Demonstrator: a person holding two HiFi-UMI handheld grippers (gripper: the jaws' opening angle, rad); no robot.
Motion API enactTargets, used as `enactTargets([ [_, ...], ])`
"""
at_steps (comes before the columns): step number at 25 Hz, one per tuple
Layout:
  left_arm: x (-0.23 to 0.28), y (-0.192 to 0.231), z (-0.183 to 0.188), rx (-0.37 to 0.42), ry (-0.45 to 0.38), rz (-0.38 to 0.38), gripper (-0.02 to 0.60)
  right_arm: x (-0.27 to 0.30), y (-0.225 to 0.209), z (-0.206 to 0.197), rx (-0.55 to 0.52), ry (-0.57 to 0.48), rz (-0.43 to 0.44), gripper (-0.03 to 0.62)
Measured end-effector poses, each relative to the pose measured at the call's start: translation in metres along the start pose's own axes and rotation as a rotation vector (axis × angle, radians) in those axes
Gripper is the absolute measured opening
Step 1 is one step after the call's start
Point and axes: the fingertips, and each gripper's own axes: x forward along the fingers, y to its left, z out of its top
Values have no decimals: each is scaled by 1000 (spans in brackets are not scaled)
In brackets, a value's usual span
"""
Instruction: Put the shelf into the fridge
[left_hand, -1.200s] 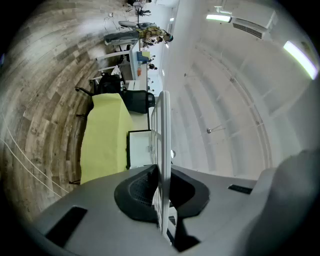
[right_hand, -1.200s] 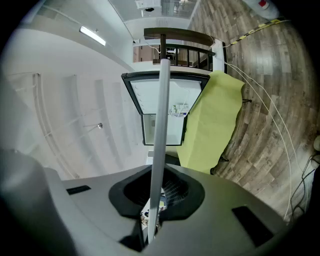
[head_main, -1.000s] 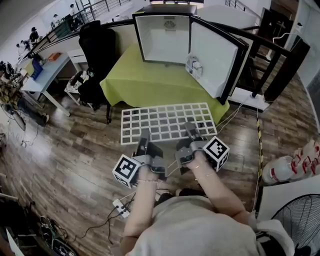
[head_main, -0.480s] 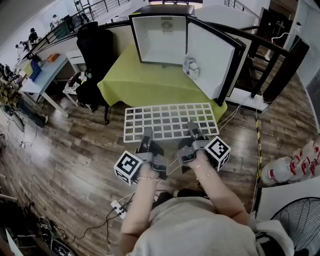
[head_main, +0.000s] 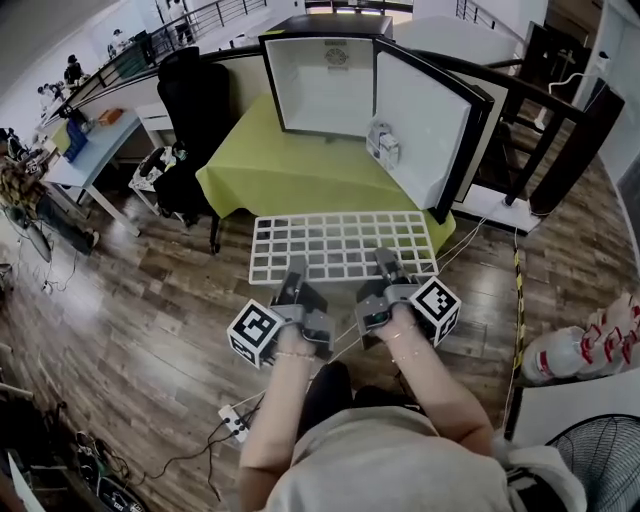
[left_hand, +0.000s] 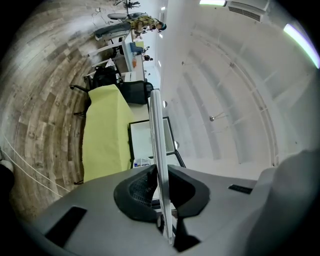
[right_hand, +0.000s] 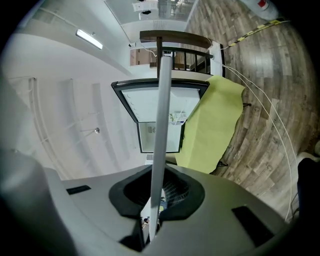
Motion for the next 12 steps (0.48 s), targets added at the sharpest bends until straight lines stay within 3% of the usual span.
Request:
enactTargets([
  [12,53,25,51,-82,3,-31,37,70,-6,-16,-13,8,-10,34],
])
